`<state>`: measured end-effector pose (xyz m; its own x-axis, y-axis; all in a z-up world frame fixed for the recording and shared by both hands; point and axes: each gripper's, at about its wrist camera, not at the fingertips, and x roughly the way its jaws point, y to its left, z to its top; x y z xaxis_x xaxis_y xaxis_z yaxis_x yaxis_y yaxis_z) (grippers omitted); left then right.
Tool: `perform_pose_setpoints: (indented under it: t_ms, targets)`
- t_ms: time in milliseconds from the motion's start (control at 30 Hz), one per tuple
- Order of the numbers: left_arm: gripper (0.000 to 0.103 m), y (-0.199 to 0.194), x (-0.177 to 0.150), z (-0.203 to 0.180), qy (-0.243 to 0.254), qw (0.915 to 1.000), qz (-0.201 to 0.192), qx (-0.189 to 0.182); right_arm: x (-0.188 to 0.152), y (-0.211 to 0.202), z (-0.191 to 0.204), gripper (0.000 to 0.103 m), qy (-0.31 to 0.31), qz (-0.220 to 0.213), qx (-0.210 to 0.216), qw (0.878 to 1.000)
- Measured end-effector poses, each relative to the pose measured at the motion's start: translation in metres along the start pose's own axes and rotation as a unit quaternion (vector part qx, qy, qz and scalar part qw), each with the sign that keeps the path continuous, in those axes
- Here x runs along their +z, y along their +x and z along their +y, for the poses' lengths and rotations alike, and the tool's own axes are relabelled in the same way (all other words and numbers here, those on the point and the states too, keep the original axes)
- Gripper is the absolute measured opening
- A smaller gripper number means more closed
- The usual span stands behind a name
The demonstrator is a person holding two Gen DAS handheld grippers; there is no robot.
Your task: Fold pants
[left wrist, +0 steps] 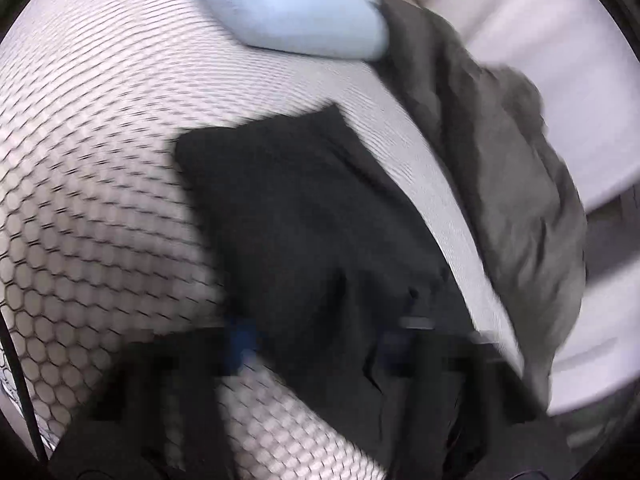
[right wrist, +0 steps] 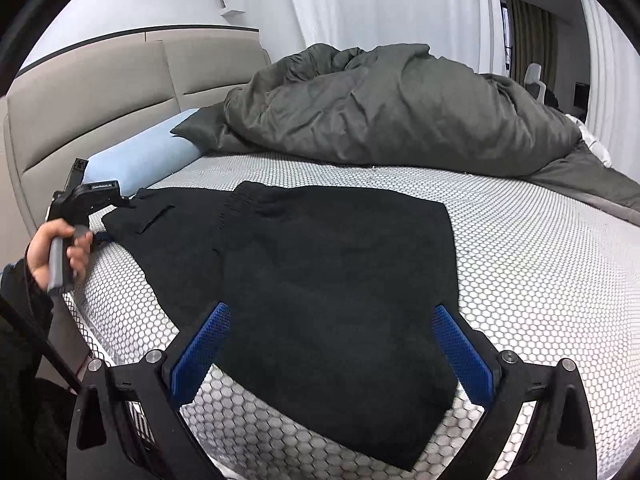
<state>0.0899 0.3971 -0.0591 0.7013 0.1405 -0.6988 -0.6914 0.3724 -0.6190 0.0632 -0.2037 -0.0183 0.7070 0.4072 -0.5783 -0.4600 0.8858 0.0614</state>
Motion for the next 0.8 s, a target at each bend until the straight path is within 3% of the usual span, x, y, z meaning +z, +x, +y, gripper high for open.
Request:
perform_pose_setpoints:
  t_ms: [33, 100, 267, 400, 567, 667, 800]
  targets:
    - [0.008, 0.002, 0.004, 0.008, -0.025, 0.9996, 0.0, -0.01, -0.001, -0.002, -0.003, 0.103, 0.002, -0.001, -0.002, 1.0]
    - [0.003, -0.002, 0.004, 0.006, -0.024, 0.9995, -0.009, -0.016, -0.003, -0.005, -0.009, 0.103, 0.009, -0.001, -0.005, 1.0]
    - [0.0, -0.045, -0.013, -0.049, 0.081, 0.9928, -0.088, -0.011, -0.003, -0.015, -0.024, 0.103, 0.032, -0.009, -0.006, 0.999]
    - [0.0, -0.083, -0.05, -0.106, 0.152, 0.9804, -0.116, -0.047, -0.004, -0.023, -0.028, 0.103, 0.036, -0.017, -0.003, 0.999]
    - [0.0, -0.123, -0.126, -0.19, 0.275, 0.9479, -0.117, -0.111, -0.008, -0.032, -0.033, 0.103, 0.04, -0.023, -0.008, 0.999]
    - [0.0, -0.135, -0.185, -0.235, 0.348, 0.9208, -0.089, -0.152, -0.01, -0.038, -0.039, 0.103, 0.049, -0.028, -0.012, 0.998]
    - [0.0, -0.13, -0.277, -0.279, 0.433, 0.8803, -0.024, -0.193, -0.013, -0.045, -0.05, 0.103, 0.063, -0.029, -0.022, 0.997]
